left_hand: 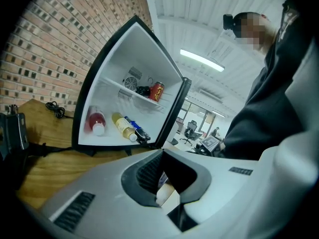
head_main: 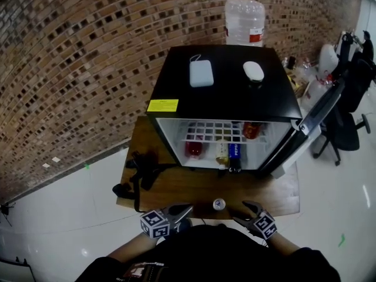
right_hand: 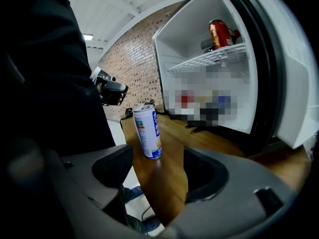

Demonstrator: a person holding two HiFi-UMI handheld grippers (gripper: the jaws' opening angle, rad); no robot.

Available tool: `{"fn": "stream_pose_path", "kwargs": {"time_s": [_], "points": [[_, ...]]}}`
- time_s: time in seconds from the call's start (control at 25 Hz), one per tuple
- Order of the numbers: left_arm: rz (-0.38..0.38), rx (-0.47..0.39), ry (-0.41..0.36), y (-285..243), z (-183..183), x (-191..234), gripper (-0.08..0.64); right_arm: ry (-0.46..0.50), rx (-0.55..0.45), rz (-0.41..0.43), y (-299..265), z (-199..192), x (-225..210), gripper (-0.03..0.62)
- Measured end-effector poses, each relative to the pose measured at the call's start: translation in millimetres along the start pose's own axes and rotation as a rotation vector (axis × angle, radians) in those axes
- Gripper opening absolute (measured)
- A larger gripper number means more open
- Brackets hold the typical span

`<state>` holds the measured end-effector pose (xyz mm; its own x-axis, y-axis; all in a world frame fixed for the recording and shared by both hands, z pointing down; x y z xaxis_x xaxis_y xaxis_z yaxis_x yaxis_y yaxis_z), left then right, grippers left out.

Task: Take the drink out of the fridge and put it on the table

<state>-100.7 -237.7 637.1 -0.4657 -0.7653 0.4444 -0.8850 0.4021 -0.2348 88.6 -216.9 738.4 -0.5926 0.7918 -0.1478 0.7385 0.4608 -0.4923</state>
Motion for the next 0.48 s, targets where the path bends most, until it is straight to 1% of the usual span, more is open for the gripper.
{"fn": "stream_pose_path", "kwargs": {"time_s": [0.12,0.16,0.24,0.28,0.36,0.48], "points": [[0.006,-0.018,0.003,-2,2,0,-0.002,-0.021,-0.021,0.022,9,11,0,0.212],[0.007,-0.023,0.004,-3,3,0,-0.002,-0.041,-0.039,0.021,11,16,-2,0.157],[0.009,-0.031,0.001,-4,5,0,-0.002,-0.111,-0.087,0.009,16,28,-11,0.046],[0.010,-0.033,-0.001,-4,6,0,-0.002,-0.153,-0.113,0.003,19,33,-17,0.007],[0.014,-0.038,-0.002,-3,7,2,-0.002,-0.212,-0.155,-0.001,23,42,-26,-0.008],[0.017,-0.045,-0.004,-2,9,6,-0.002,-0.215,-0.178,0.009,27,52,-30,-0.008]]}}
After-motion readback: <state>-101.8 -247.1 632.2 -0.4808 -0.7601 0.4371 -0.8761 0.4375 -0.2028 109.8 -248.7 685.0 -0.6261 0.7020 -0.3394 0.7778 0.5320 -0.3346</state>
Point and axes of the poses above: the fingertips, and each gripper's own axes: y backward along the fingers, x to its left, z out of its top, the point moved 1 cm from there along y, backward along the fingers, and after that the axes turned 2 degrees about -z, right-handed, at the moved point
